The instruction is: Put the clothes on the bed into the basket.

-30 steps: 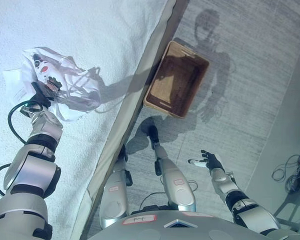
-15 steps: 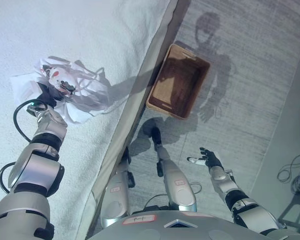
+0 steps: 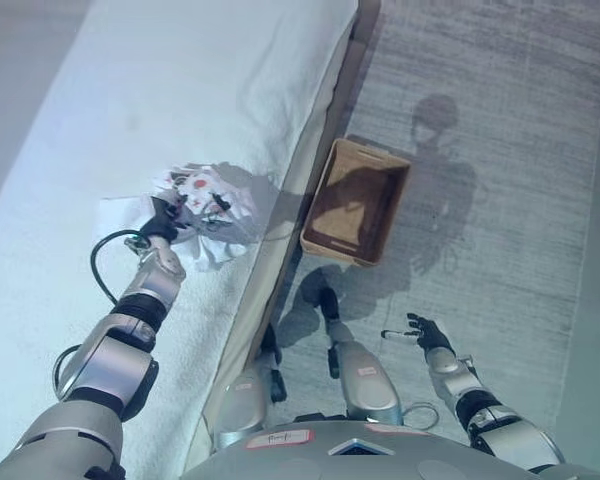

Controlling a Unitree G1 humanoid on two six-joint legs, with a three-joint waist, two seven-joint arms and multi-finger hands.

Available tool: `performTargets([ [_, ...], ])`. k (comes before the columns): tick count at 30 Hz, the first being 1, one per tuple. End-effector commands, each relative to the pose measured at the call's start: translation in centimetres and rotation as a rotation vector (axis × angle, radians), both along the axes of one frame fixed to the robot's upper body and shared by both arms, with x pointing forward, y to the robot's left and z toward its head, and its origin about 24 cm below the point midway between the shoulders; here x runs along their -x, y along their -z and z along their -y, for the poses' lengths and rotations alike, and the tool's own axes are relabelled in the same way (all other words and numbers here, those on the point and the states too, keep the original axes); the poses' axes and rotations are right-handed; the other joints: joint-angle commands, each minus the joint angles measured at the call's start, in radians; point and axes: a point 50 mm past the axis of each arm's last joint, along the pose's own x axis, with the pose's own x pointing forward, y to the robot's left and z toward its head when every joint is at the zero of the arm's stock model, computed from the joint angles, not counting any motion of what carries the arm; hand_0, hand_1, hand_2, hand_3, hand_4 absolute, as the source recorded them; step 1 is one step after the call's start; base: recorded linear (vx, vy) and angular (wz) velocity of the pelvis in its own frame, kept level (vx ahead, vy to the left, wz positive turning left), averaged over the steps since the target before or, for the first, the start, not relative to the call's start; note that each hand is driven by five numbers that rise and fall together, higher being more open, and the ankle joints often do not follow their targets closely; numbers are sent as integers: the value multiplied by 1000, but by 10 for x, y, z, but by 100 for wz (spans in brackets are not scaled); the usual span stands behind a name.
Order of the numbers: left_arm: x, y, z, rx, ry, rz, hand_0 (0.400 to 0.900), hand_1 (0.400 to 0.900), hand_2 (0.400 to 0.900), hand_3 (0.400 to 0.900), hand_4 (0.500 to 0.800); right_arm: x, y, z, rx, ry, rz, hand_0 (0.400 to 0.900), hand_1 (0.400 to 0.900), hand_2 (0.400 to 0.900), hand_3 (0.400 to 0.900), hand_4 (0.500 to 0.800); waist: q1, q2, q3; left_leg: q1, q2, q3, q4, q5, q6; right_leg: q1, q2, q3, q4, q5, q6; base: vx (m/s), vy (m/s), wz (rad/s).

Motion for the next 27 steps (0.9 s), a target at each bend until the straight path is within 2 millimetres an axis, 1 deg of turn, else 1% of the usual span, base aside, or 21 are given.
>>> performTargets([
  [1,-27,-45,-7,10,-26,193,400,400,400,400,500,26,-4,42,102,79,-63,900,900,900,900,800,-21,52,-34,-9,15,-71,-4,-46,-28,91,-7,-15,5,-117,36,19,-72,-16],
  [3,-33,-53,-1,41,-7,228,400,400,400,400,500,30,-4,47,104,106,-72,900,900,900,900,800,-30,62,-41,8,22,-61,-4,-50,-30,102,-1,-4,5,-120,35,19,-67,-19],
  [7,-40,-64,5,82,13,267,400,400,400,400,500,36,-6,58,120,149,-87,900,900,900,900,800,-46,77,-52,29,32,-36,-4,-55,-33,111,10,16,5,-120,32,23,-63,-20],
  [10,-44,-67,12,111,39,276,400,400,400,400,500,43,-6,64,128,176,-103,900,900,900,900,800,-60,89,-57,42,37,-19,-4,-59,-35,116,16,30,5,-121,30,35,-52,-19],
  [15,-46,-66,21,208,44,294,400,400,400,400,500,52,-6,69,132,211,-121,900,900,900,900,800,-81,105,-62,54,43,4,-4,-67,-36,116,23,51,5,-123,29,46,-45,-18],
  [17,-48,-65,30,274,54,307,400,400,400,400,500,57,-5,70,132,225,-130,900,900,900,900,800,-90,111,-64,58,46,13,-4,-70,-37,114,27,59,5,-125,28,55,-36,-17],
  [20,-49,-65,37,332,60,317,400,400,400,400,500,62,-4,71,130,238,-139,900,900,900,900,800,-102,113,-68,61,50,22,-4,-73,-40,113,32,67,5,-127,26,59,-47,-11],
  [23,-53,-68,47,407,68,343,400,400,400,400,500,64,-4,72,132,247,-138,900,900,900,900,800,-114,115,-68,62,53,28,-4,-74,-42,109,37,73,5,-127,23,55,-40,-11],
  [27,-61,-79,58,454,96,372,400,400,400,400,500,60,-6,75,130,264,-115,900,900,900,900,800,-131,119,-66,57,58,39,-4,-73,-46,100,43,84,5,-126,21,39,-40,-11],
])
